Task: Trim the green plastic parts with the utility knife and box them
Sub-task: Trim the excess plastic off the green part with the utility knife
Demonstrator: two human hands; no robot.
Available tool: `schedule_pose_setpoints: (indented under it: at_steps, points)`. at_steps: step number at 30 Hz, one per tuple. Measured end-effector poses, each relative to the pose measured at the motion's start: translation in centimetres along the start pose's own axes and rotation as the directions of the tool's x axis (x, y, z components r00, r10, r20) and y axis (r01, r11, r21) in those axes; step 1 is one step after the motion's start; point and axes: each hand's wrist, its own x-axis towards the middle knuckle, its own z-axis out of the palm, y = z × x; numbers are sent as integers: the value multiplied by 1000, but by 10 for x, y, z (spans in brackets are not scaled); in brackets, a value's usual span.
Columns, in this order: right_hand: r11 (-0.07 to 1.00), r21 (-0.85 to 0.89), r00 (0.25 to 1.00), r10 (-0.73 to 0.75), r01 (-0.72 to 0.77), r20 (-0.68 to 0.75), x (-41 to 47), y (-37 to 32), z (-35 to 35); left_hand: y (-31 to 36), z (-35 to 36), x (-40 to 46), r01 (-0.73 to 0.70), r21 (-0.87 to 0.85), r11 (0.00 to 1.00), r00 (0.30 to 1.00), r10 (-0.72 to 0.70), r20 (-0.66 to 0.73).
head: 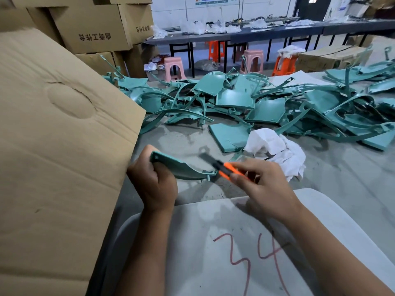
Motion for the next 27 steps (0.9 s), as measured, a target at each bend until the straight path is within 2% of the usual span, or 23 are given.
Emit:
schedule_pose_setpoints:
  at_steps: [2, 4, 6, 8, 10, 13, 15, 19, 21, 24, 25, 27]
  points:
    - [999, 47, 983, -5, 13, -183, 2, -2, -1, -4, 3, 0, 42, 26, 999, 998, -43, 51]
    - [996, -48, 956, -91, 81, -278, 1, -4, -1, -11, 4, -2, 60, 17, 998, 979, -62, 196]
    - [993, -58, 951, -119, 107, -285, -1, -4, 3, -16, 3, -4, 164, -64, 984, 895, -121, 428]
    - [996, -7, 961, -92, 93, -259, -2, -4, 7, -18, 4, -7, 229, -45, 972, 812, -166, 559]
    - [994, -23, 959, -105, 103, -262, -1, -5, 10, -18, 7, -8, 142, 10, 990, 855, -127, 502]
    - [989, -94, 943, -136, 112, -302, -2, -5, 8, -13, 8, -3, -57, 60, 997, 956, 37, 291]
    - [986, -100, 942, -160, 136, -296, -3, -7, 8, -8, 7, -3, -146, 97, 985, 969, 123, 216]
    - [964, -156, 952, -244, 217, -182, -4, -12, 14, -2, 9, -6, -163, 55, 985, 947, 141, 290]
    - [965, -190, 956, -220, 183, -194, -1, -10, 14, 0, 10, -7, -162, 56, 985, 943, 138, 303]
    - [980, -196, 955, -97, 42, -281, 3, -3, 9, 1, 12, -9, -173, 66, 983, 938, 144, 316]
    - [981, -191, 954, -96, 42, -284, 2, -2, 8, 1, 13, -11, -173, 67, 983, 934, 143, 326]
    - [975, -177, 955, -178, 138, -239, 0, -7, 8, 5, 17, -13, -164, 52, 985, 929, 136, 345]
